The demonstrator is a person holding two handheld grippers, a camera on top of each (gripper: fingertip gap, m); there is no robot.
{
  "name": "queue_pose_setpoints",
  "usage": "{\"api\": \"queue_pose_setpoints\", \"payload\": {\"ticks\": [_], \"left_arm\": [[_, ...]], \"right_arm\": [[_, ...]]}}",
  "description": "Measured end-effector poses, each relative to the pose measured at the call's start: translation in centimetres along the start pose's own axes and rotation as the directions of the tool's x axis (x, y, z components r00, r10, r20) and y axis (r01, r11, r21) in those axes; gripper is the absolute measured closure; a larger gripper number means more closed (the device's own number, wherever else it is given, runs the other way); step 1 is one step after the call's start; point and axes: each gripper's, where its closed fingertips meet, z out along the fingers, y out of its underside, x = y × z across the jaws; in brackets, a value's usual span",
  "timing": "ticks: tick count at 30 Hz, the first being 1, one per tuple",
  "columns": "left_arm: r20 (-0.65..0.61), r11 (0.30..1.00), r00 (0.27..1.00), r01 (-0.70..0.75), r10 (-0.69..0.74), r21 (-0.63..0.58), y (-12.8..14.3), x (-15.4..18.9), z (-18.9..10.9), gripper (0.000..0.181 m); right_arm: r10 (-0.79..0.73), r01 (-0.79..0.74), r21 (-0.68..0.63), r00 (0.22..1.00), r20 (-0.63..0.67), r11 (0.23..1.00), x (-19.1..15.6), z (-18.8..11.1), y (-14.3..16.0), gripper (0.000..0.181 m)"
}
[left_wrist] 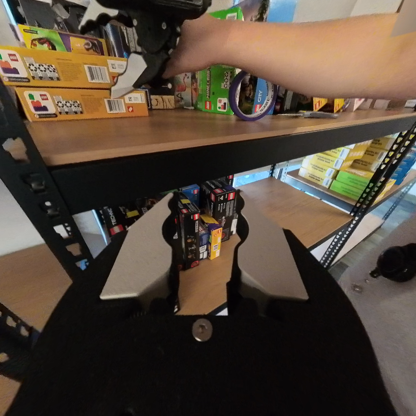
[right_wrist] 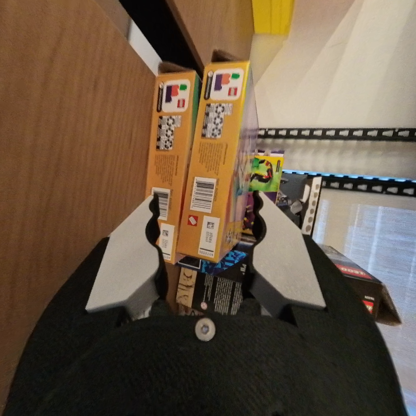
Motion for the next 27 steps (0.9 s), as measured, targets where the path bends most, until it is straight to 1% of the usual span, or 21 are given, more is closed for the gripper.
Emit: {"api": "queue_pose_setpoints", "payload": {"ticks": [2,4,5,6,7,9,10,11,12,15,16,17,19,20,22,23,25,27], "left_arm": [[0.009,1.0,1.0,0.025,-0.025,0.011,0.2,0.0,-0.4,0.133],[0.016,0.999,0.999,0.039,-0.039,0.012,0.4,0.0,-0.5,0.133],[0.014,0.999,0.999,0.042,-0.042,0.009,0.4,0.0,-0.5,0.133],[0.01,0.999,0.999,0.039,-0.039,0.005,0.4,0.0,-0.4,0.133],[0.006,0.999,0.999,0.032,-0.032,0.0,0.3,0.0,-0.4,0.133],[-0.002,1.0,1.0,0.012,-0.012,-0.013,0.2,0.1,-0.2,0.134],[-0.006,1.0,1.0,0.004,-0.004,-0.018,0.2,0.1,-0.1,0.133],[-0.009,1.0,1.0,-0.001,0.001,-0.02,0.1,0.1,-0.1,0.133],[-0.013,1.0,1.0,-0.004,0.003,-0.019,0.0,0.2,0.0,0.134],[-0.029,1.0,1.0,0.007,-0.007,-0.014,0.1,0.4,0.2,0.134],[-0.035,1.0,0.999,0.011,-0.011,-0.015,0.1,0.6,0.3,0.134],[-0.039,1.0,0.999,0.012,-0.012,-0.015,0.2,0.7,0.5,0.134],[-0.051,1.0,0.999,0.012,-0.013,-0.016,0.3,1.0,0.8,0.135],[-0.06,1.0,0.998,0.013,-0.014,-0.02,0.4,1.1,1.0,0.134],[-0.076,1.0,0.997,0.007,-0.009,-0.028,0.4,1.5,1.3,0.134],[-0.082,1.0,0.997,0.0,-0.002,-0.03,0.3,1.6,1.5,0.134],[-0.092,0.999,0.996,-0.012,0.009,-0.03,0.1,1.9,1.6,0.134],[-0.093,0.999,0.996,-0.016,0.013,-0.031,0.1,2.1,1.5,0.134]], "right_arm": [[0.032,-0.029,-0.115,0.999,0.03,0.993,-0.1,1.1,1.9,0.095],[0.086,-0.05,-0.256,0.988,0.129,0.965,-1.6,2.0,4.2,0.092],[0.074,-0.037,-0.275,0.989,0.126,0.961,-1.6,2.3,4.7,0.091],[0.048,-0.014,-0.264,0.991,0.122,0.964,-1.5,2.4,4.7,0.093],[0.059,-0.026,-0.261,0.991,0.121,0.965,-1.4,2.2,4.7,0.095],[0.064,-0.042,-0.234,0.994,0.09,0.971,-0.9,1.4,4.4,0.111],[0.04,-0.023,-0.204,0.996,0.076,0.979,-0.7,0.8,4.2,0.12],[0.019,-0.003,-0.182,0.996,0.086,0.983,-1.1,0.0,4.1,0.12],[-0.004,0.02,-0.187,0.996,0.089,0.982,-1.3,-0.7,4.4,0.12],[-0.127,0.141,-0.237,0.989,0.076,0.961,-1.8,-2.3,6.0,0.12],[-0.123,0.134,-0.251,0.991,0.059,0.959,-1.8,-2.6,6.2,0.119],[-0.107,0.107,-0.253,0.994,0.016,0.961,-1.5,-2.6,6.0,0.111],[-0.112,0.097,-0.186,0.991,-0.072,0.978,-1.0,-2.4,4.1,0.096],[-0.119,0.104,-0.141,0.988,-0.101,0.985,-1.1,-2.3,2.7,0.093],[-0.144,0.131,-0.083,0.973,-0.18,0.988,-1.1,-2.0,0.2,0.096],[-0.161,0.145,-0.085,0.964,-0.21,0.986,-0.9,-1.7,-0.3,0.098],[-0.147,0.117,-0.151,0.966,-0.212,0.982,-0.7,-0.6,0.2,0.097],[-0.069,0.026,-0.227,0.981,-0.182,0.973,-0.6,0.4,1.7,0.097]]}}
